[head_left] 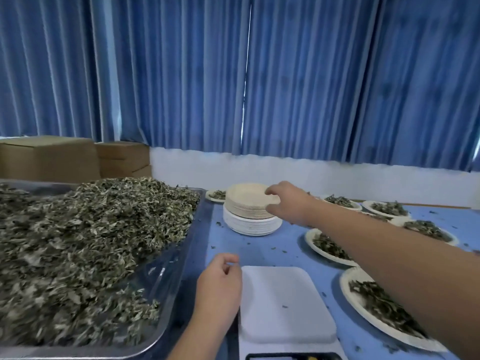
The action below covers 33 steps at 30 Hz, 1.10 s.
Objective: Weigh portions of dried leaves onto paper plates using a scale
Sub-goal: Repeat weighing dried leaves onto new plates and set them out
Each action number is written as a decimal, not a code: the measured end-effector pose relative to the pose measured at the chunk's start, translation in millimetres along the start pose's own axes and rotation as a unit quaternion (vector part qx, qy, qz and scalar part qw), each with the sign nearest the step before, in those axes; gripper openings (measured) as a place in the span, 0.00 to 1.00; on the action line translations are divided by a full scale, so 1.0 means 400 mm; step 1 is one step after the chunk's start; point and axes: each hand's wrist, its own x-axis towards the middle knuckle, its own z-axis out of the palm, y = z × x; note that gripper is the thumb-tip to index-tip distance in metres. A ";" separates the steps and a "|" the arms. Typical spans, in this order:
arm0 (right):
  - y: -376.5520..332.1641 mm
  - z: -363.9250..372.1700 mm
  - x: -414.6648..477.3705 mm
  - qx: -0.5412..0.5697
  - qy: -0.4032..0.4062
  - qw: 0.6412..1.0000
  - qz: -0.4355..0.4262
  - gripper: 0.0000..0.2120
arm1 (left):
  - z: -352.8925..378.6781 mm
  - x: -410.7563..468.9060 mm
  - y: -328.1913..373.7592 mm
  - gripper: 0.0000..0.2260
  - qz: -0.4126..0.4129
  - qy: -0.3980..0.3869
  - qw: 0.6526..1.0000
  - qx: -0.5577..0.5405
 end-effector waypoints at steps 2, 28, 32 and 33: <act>-0.014 0.030 0.071 -0.043 -0.017 0.999 -0.012 0.26 | -0.001 0.013 -0.002 0.08 -0.016 0.007 1.000 -0.008; -0.012 0.074 0.202 0.087 -0.037 0.993 0.071 0.08 | -0.010 0.034 -0.009 0.07 -0.078 -0.013 0.996 -0.033; -0.020 0.063 0.201 0.014 -0.062 0.997 0.052 0.12 | -0.012 0.035 -0.005 0.07 -0.080 -0.015 0.996 -0.029; -0.023 0.061 0.200 -0.010 -0.068 0.997 0.043 0.13 | -0.013 0.034 -0.005 0.07 -0.081 -0.016 0.996 -0.033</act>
